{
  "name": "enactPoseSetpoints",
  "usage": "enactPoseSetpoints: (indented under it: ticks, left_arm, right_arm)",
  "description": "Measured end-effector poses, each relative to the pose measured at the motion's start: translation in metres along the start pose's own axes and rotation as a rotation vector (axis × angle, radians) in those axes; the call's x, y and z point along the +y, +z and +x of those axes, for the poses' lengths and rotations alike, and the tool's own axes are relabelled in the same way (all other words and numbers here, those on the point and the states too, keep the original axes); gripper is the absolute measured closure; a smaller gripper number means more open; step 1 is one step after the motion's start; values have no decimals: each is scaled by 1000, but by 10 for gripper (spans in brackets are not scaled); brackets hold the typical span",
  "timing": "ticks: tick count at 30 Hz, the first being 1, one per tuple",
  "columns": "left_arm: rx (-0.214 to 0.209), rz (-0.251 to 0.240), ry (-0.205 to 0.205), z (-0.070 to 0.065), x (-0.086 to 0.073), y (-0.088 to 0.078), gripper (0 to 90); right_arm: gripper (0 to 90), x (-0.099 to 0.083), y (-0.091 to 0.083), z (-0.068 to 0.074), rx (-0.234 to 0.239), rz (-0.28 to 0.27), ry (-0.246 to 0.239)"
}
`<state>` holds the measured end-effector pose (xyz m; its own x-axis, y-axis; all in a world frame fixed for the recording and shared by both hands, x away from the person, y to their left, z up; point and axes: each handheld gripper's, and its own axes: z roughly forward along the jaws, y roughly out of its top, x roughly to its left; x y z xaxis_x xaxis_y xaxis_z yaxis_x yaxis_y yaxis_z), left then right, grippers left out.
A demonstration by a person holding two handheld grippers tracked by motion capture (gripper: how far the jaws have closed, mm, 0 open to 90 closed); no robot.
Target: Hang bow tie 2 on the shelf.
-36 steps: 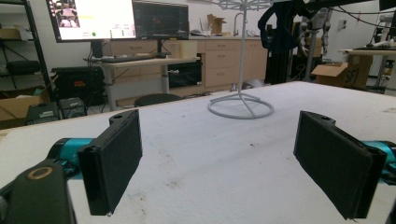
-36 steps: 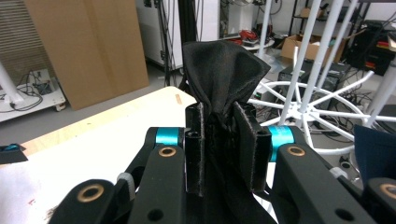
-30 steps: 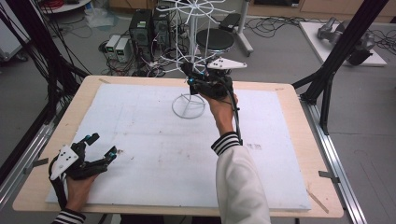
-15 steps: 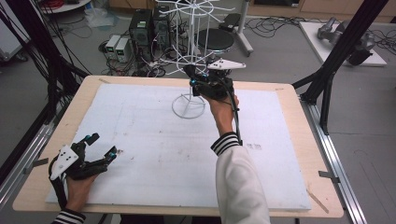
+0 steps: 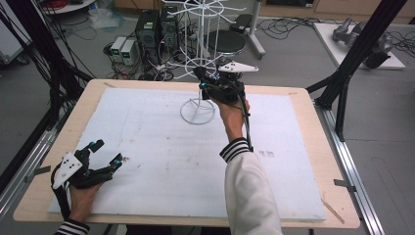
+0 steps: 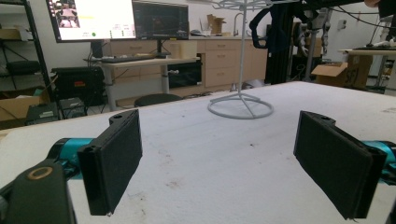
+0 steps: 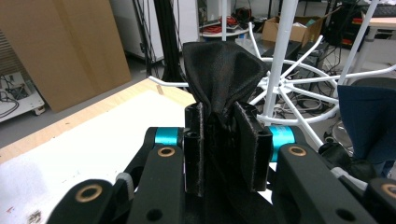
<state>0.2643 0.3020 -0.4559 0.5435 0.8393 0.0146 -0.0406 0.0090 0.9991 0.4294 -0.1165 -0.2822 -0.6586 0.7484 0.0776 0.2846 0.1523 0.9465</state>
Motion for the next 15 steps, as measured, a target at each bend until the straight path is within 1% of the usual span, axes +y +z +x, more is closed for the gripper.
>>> enactPoseSetpoints:
  ticks: [4, 6, 10, 12, 15]
  left_arm:
    - [1, -3, -3, 0, 0, 0, 158]
    - [0, -2, -3, 0, 0, 0, 158]
    - [0, -1, -3, 0, 0, 0, 158]
    - [0, -1, -3, 0, 0, 0, 158]
    - [0, -2, -3, 0, 0, 0, 158]
  right_arm:
    - [741, -2, 1, -3, -11, 9, 23]
    - [740, -2, 1, -4, -5, -2, 37]
    - [737, -2, 1, -5, -15, -11, 35]
    - [732, -2, 1, -5, -19, -11, 45]
    - [719, -2, 2, -5, -23, -18, 40]
